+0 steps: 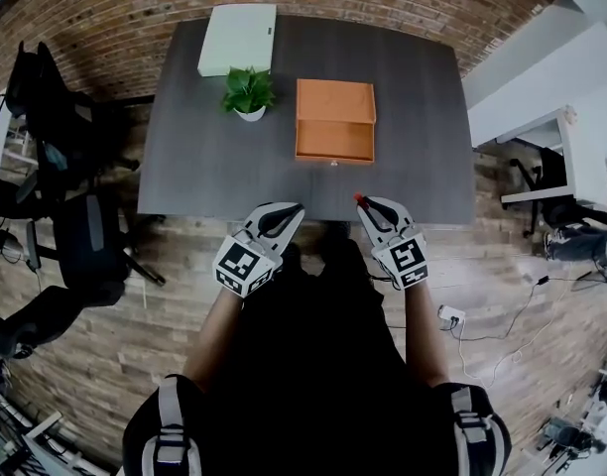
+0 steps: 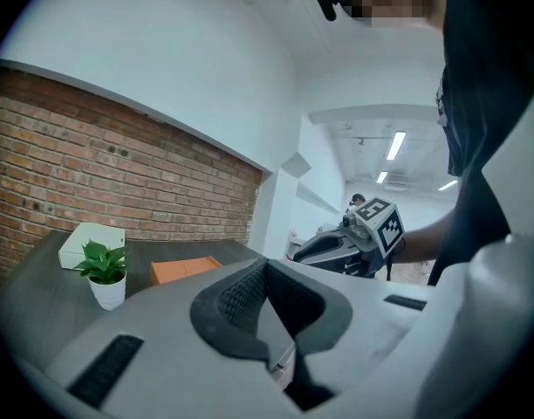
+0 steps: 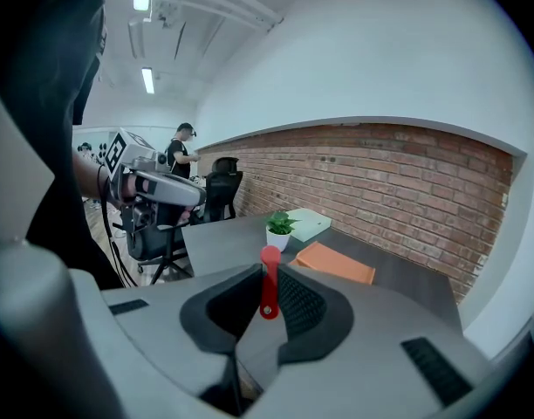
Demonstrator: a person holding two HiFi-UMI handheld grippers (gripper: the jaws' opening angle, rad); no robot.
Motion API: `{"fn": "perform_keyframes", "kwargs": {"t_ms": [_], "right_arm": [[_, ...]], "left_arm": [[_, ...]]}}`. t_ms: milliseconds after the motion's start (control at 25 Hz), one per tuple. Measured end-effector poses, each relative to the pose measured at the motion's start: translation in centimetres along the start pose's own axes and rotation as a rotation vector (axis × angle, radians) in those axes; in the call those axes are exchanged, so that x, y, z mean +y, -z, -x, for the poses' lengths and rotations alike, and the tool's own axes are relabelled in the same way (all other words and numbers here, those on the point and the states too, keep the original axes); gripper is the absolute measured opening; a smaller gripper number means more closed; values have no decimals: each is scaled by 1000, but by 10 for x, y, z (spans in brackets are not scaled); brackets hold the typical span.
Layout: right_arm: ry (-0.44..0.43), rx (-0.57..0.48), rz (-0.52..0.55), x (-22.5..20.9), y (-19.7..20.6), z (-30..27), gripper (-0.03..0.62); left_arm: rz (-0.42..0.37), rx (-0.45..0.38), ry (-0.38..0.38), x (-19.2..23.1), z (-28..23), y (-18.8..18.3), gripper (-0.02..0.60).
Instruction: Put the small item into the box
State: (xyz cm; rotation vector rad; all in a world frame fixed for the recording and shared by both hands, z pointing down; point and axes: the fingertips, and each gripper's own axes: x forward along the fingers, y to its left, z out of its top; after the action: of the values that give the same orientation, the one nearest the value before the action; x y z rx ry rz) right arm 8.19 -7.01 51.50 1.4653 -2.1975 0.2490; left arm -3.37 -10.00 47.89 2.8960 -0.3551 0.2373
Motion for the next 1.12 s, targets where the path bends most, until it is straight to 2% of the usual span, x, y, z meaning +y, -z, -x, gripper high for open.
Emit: {"fn": "perform_keyframes", "kwargs": {"t_ms": [200, 440, 1120], "right_arm": [[-38, 20, 6, -7, 7, -12, 66], [-94, 0, 30, -25, -4, -38, 66], [-195, 22, 56, -70, -16, -88, 66]], "left_arm": [[21, 5, -35, 9, -4, 5, 23], [32, 8, -85, 29, -18, -1, 23], [65, 36, -141, 68, -61, -12, 23]]}}
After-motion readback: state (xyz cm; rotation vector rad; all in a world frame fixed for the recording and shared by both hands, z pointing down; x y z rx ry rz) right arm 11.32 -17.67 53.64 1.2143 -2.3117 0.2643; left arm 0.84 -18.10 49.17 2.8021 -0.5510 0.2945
